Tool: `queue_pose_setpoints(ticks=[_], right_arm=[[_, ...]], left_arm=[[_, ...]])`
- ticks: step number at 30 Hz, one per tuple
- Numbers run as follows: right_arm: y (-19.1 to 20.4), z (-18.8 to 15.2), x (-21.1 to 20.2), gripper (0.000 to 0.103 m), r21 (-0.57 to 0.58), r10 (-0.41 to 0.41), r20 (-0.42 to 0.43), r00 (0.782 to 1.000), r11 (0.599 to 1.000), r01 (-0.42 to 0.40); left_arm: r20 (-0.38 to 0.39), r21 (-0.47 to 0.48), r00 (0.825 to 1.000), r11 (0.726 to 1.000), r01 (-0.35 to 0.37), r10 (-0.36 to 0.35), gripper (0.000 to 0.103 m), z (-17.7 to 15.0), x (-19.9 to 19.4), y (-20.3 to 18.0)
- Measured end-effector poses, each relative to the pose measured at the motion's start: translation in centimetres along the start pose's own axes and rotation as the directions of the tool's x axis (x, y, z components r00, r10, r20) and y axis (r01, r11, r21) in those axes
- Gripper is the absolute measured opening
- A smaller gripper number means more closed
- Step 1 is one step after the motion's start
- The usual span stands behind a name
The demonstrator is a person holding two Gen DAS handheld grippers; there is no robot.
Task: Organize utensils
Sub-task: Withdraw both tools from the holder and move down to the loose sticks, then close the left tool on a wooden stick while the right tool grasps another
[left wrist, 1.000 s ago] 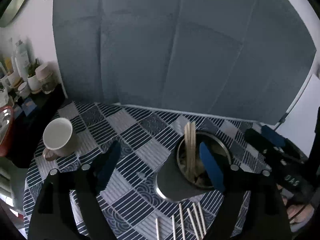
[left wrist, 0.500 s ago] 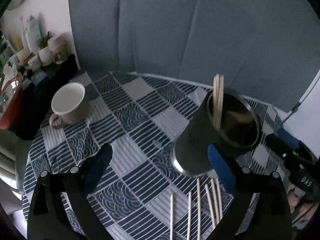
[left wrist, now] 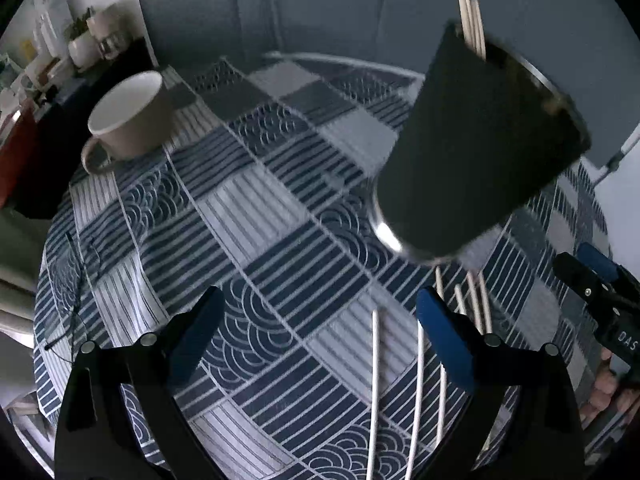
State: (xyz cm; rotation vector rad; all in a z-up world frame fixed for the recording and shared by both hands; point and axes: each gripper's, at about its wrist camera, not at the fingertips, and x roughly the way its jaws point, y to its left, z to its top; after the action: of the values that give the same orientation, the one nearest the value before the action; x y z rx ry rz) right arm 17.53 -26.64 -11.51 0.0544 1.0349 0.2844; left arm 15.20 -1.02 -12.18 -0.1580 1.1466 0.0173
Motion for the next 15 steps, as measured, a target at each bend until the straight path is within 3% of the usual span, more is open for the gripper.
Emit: queue_pose_setpoints(ticks=[9,15], right_arm=[[0.3,-2.2,2.9,0.086,-0.04,-0.033,-0.104,0.994,0.999,0.029],[0.8,-3.6,4.4,0.086,-0.064,-0.055,-0.155,0.986,0.997,0.045]], left_arm=[[-0.096,0.072,0.994,0.996,-0.045,0.052,0.094,-2.1,2.7,-0.9],[-0.141,0.07,0.987,0.995,-0.064,0.073,0.094,-3.0,4.0,-0.6]])
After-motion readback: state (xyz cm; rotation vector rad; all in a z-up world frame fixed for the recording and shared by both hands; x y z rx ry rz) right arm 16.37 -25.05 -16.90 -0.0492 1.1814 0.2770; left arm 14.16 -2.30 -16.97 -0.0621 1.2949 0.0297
